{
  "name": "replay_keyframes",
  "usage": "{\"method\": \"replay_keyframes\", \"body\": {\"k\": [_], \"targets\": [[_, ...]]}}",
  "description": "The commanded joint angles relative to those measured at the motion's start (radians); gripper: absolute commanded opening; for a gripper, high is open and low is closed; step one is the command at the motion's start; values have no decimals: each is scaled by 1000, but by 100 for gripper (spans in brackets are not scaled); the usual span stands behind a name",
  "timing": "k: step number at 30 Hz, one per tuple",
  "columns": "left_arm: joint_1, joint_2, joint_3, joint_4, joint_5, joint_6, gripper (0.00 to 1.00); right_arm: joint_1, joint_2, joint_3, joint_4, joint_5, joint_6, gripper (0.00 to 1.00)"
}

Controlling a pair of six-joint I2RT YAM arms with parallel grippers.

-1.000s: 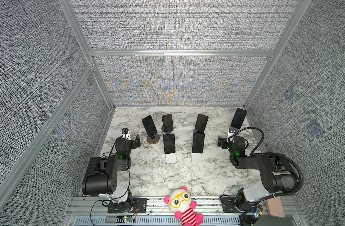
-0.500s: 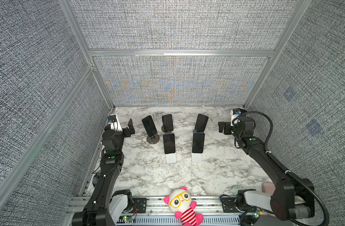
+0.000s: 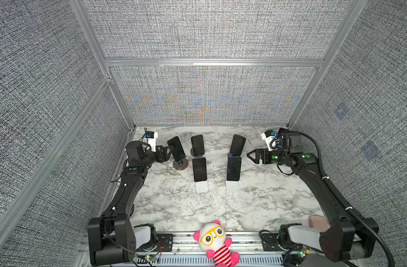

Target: Remove the phone from the phone stand

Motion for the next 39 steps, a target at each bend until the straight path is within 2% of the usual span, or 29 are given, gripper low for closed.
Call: {"method": "replay_keyframes", "body": {"k": [1,3,17,21,26,30,33,37,39], "targets": [[0,61,20,77,93,-4,67,1,-3,16,-55,-117,-25,99],[0,114,38,90,92,-1,60,2,-6,22,-66,-130,-27,99],[-1,287,65,265,165,-87,37,0,-37,13,-95,-182,-37,99],[-1,312,70,285,170,-93,37,0,-33,10,-95,-179,-39,99],[-1,342,71,303,159,-96,48,0,-31,4,-99,-178,-43,99],[0,359,77,312,144,-93,51,1,-35,1,-105,-177,-46,99],[0,373,80,328,144,-103,41,1,-38,-1,-105,-174,-49,99],[0,368,67,357,139,-115,20,1,-37,-5,-104,-164,-52,99],[1,358,59,364,129,-114,14,2,-38,-11,-99,-155,-54,99]]}}
